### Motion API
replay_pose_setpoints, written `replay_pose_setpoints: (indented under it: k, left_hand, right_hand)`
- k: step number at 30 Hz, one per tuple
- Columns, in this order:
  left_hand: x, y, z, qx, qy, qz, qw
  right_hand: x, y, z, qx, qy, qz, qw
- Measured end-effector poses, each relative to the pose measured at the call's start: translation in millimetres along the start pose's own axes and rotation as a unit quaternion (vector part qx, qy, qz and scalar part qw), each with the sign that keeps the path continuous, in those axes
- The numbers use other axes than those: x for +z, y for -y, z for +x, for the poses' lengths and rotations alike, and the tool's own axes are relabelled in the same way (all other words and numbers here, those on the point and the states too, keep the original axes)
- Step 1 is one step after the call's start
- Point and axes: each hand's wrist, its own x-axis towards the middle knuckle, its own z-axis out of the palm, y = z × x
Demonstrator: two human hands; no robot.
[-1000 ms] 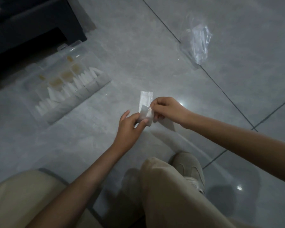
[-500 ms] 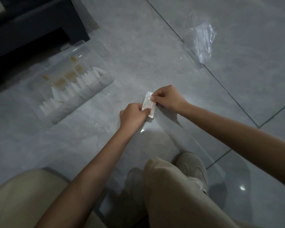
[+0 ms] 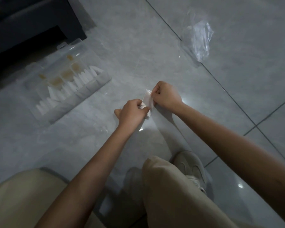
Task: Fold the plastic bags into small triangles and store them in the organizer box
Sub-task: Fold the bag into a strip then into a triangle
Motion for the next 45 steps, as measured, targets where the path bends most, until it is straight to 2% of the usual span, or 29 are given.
replay_pose_setpoints:
  k: [10, 18, 22, 24, 25, 27, 28, 30, 32, 33, 35, 36, 38, 40, 43, 45]
  left_hand:
    - [-8.3, 6.7, 9.2, 0.046, 0.021, -0.030, 0.998]
    - [-6.6, 13.1, 4.5, 0.120, 0.042, 0.019, 0.992]
    - [-8.8, 15.4, 2.4, 0.115, 0.054, 0.020, 0.992]
    - [-10.8, 15.1, -2.5, 0.118, 0.030, 0.024, 0.992]
    - [-11.7, 15.7, -6.3, 0.144, -0.010, 0.044, 0.989]
    - [-9.6, 19.0, -13.7, 0.248, -0.094, 0.148, 0.953]
    - [-6.8, 20.5, -17.2, 0.300, -0.101, 0.207, 0.926]
    - [0.0, 25.1, -24.1, 0.342, -0.038, 0.320, 0.883]
    - [6.7, 38.7, -30.4, 0.326, 0.031, 0.381, 0.865]
    - [7.6, 47.5, -34.3, 0.323, 0.038, 0.389, 0.862]
    - [7.7, 62.9, -42.2, 0.324, 0.037, 0.389, 0.862]
    - [8.2, 68.0, -45.1, 0.327, 0.032, 0.386, 0.862]
    - [8.1, 73.0, -47.8, 0.328, 0.017, 0.386, 0.862]
    - [8.5, 70.4, -48.7, 0.324, 0.012, 0.383, 0.865]
    - [9.1, 68.1, -48.4, 0.324, 0.006, 0.381, 0.866]
    - [9.3, 69.5, -47.1, 0.337, -0.003, 0.381, 0.861]
  right_hand:
    - [-9.1, -6.2, 12.8, 0.037, 0.086, 0.047, 0.995]
    - [-5.7, -7.2, 12.9, 0.059, 0.071, 0.062, 0.994]
    - [-7.6, -4.4, 13.0, 0.074, 0.076, 0.057, 0.993]
    - [-8.9, -3.5, 12.9, 0.081, 0.077, 0.057, 0.992]
    - [-9.1, -3.2, 13.1, 0.081, 0.078, 0.059, 0.992]
    - [-8.7, -2.1, 12.5, 0.079, 0.078, 0.063, 0.992]
    - [-8.1, -2.0, 12.1, 0.077, 0.078, 0.065, 0.992]
    - [-7.4, -2.3, 12.2, 0.070, 0.083, 0.069, 0.992]
    - [-8.9, -2.4, 11.2, 0.071, 0.089, 0.080, 0.990]
    - [-9.2, -1.7, 10.5, 0.072, 0.088, 0.083, 0.990]
    - [-8.4, 1.4, 7.2, 0.066, 0.056, 0.043, 0.995]
    - [-6.8, 3.5, 3.9, 0.057, 0.026, -0.011, 0.998]
    - [-0.1, 11.7, -5.8, 0.011, -0.023, -0.125, 0.992]
    - [6.5, 18.3, -12.0, -0.048, -0.043, -0.170, 0.983]
    - [7.3, 24.3, -11.5, -0.079, -0.018, -0.194, 0.978]
    - [3.2, 27.9, -5.3, -0.059, 0.017, -0.197, 0.979]
